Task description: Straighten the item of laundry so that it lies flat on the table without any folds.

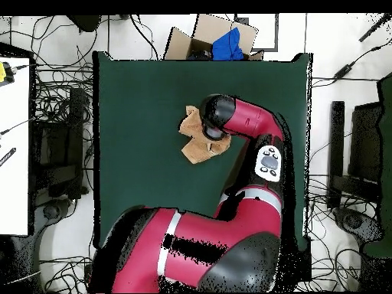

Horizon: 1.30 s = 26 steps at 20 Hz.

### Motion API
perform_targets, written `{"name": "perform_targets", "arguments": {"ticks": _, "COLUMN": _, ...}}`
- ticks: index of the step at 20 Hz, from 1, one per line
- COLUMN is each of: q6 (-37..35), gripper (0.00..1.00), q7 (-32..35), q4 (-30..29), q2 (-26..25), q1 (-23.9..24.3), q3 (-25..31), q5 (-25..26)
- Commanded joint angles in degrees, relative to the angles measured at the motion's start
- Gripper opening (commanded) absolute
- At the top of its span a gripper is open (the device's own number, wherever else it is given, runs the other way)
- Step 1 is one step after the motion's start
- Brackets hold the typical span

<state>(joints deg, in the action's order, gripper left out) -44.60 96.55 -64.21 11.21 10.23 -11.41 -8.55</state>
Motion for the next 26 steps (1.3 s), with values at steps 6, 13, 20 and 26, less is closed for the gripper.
{"name": "perform_targets", "arguments": {"ticks": 6, "q6": 1.0, "gripper": 0.00, "q7": 20.6, "q4": -2.7, "q2": -2.8, "q1": -4.4, "q3": 3.4, "q5": -6.8}}
{"name": "perform_targets", "arguments": {"ticks": 13, "q6": 0.6, "gripper": 0.00, "q7": 22.8, "q4": -3.0, "q2": -3.1, "q1": -6.3, "q3": 2.5, "q5": -9.7}}
{"name": "perform_targets", "arguments": {"ticks": 20, "q6": -0.6, "gripper": 0.00, "q7": 23.7, "q4": -5.2, "q2": -2.0, "q1": -8.0, "q3": 1.6, "q5": -11.5}}
{"name": "perform_targets", "arguments": {"ticks": 26, "q6": -1.8, "gripper": 0.00, "q7": 22.5, "q4": -5.0, "q2": -2.4, "q1": -7.4, "q3": 1.2, "q5": -11.1}}
